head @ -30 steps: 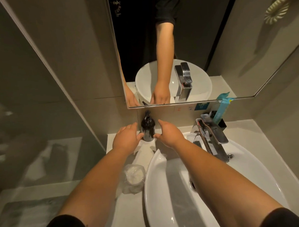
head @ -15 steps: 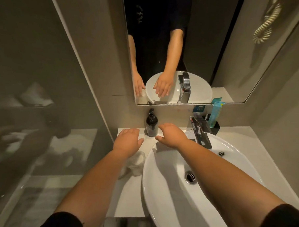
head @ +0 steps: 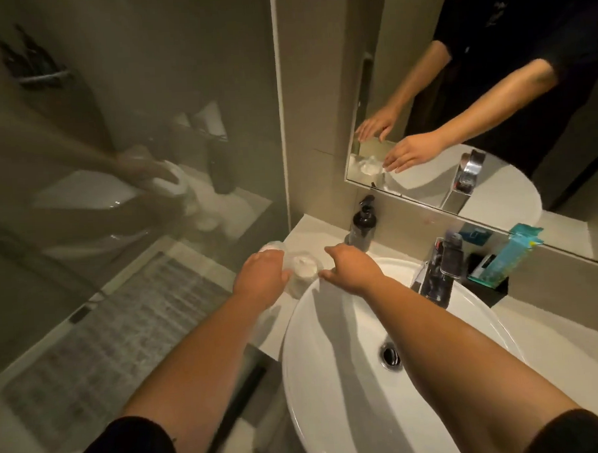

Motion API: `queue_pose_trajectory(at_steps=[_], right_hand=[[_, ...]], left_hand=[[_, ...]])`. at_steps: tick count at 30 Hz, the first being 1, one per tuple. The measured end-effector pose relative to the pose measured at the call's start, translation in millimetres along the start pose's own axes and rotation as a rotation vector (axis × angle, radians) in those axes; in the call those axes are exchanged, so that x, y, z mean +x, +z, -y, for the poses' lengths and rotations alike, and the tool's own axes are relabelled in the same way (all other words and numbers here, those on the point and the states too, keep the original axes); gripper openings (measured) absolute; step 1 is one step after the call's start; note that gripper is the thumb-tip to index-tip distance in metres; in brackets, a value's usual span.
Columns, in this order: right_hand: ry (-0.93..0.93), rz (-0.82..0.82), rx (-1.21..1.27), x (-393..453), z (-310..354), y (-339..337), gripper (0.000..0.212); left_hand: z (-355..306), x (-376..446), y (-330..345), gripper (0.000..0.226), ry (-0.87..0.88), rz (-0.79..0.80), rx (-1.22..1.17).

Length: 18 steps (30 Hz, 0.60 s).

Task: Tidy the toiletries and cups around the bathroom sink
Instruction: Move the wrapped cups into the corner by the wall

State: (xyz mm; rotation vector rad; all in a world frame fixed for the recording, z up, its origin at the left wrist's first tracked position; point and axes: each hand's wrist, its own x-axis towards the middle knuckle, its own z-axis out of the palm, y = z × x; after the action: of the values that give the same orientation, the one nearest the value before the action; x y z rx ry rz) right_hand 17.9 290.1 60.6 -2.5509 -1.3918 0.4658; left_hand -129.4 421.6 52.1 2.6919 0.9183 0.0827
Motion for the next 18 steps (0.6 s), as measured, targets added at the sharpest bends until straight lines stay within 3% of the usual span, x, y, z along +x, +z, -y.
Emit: queue_pose_trajectory(at_steps=[6, 11, 16, 18], right_hand=[[-0.027, 0.064, -0.001, 21, 10, 19, 0.048], [0.003, 0.135, 0.003, 40, 2, 38, 0.064], [0.011, 0.187, 0.043, 53, 2, 47, 0.047], [0.028, 0.198, 0.063, 58, 2, 50, 0.05]], left_hand=[[5, -6, 23, 0.023, -0.074, 0.034, -0.061], [-4, 4, 60, 0.032, -0.112, 0.055, -0.159], [-4, 13, 86, 0.028, -0.123, 0.065, -0.213], [0, 20, 91, 0.027, -0.138, 0.062, -0.222]])
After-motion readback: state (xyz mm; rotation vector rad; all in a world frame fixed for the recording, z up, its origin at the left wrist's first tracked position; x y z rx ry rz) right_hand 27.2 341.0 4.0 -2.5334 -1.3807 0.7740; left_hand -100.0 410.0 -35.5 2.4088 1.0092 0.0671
